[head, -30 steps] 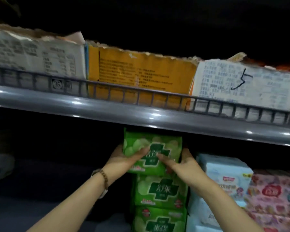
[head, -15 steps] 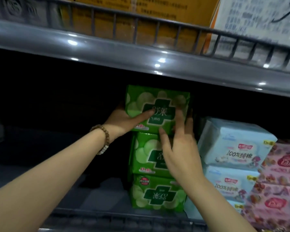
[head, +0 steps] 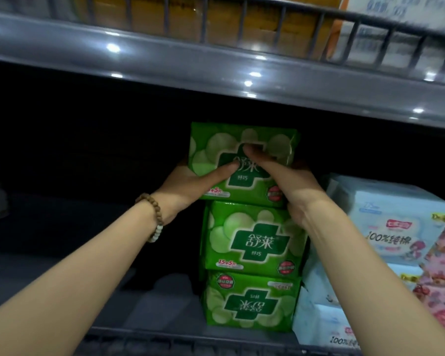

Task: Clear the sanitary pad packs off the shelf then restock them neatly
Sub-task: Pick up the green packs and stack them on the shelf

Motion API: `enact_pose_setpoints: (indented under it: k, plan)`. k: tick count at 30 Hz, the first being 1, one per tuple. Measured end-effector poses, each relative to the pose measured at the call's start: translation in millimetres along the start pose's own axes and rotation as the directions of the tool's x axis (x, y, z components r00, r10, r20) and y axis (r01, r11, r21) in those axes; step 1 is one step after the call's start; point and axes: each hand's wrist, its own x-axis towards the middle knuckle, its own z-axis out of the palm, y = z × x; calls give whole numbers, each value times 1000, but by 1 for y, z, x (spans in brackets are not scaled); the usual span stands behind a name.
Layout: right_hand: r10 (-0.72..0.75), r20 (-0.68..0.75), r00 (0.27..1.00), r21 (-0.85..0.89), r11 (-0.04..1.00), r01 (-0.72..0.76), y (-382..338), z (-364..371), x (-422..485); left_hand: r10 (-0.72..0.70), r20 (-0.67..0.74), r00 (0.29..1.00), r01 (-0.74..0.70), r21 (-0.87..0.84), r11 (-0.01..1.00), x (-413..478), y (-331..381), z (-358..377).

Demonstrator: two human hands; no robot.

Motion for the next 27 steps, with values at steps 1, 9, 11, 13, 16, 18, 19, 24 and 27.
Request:
enact_pose_setpoints:
  k: [1,9,11,13,16,18,19,24,27]
  plan:
    - [-34,-12,999,-17,999,34,0,-1,0,35,-12,999,-35,-7,999,1,1,1]
    - [-81,17,997,-142,986,82,4,3,7,24,-36,999,-23,38,999,15,-9,7]
    - [-87,3,996,-140,986,86,5,1,6,-22,-28,999,23,27,999,13,-14,6]
    - [-88,-19,996,-104,991,86,4,0,3,-18,-12,1000,19,56,998,11,-13,5]
    - [-85,-70,994,-91,993,78,6,1,7,-27,-25,999,29,91,995,10,-9,5]
    - [-59,-75,995,-115,992,50,8,1,13,-54,-32,998,58,127,990,12,-10,4]
    - [-52,-62,997,-138,990,43,9,2,16,-66,-30,997,70,140,988,13,-10,5]
    - [-94,-9,995,-369,926,85,15,8,32,-134,-32,990,137,141,980,27,-9,12]
    - [-227,-40,973,-531,830,171,18,11,26,-159,-86,984,168,115,979,26,-10,19]
